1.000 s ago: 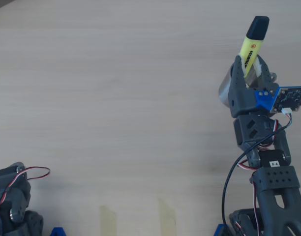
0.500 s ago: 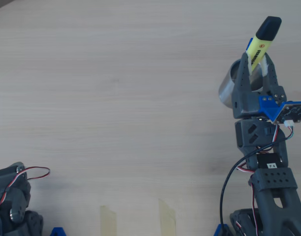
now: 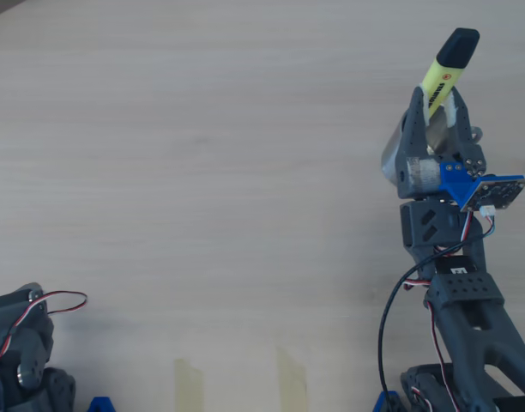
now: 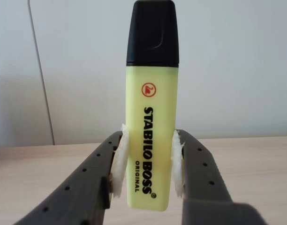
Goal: Grab the yellow pen and put it in the silver cup.
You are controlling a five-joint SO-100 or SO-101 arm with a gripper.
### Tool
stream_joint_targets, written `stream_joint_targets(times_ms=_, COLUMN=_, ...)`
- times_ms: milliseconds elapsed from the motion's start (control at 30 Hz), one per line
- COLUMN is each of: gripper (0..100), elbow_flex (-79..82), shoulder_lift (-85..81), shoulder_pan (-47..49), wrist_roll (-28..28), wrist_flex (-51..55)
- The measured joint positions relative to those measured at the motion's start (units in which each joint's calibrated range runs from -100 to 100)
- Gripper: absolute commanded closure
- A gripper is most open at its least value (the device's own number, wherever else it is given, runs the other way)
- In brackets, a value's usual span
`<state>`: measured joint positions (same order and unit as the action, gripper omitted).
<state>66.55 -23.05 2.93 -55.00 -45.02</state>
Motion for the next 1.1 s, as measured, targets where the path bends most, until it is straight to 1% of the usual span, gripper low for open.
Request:
stream_joint_targets(times_ms=433, gripper=90, elbow_flex=0.0, shoulder_lift=13.84, shoulder_pan=0.0, wrist_roll=0.0, wrist_flex=-14.96)
stream_joint_targets(times_ms=1100, gripper=90, elbow_flex=-15.42, shoulder_lift=32.51, shoulder_pan=0.0, wrist_roll=0.05, wrist_flex=-15.8)
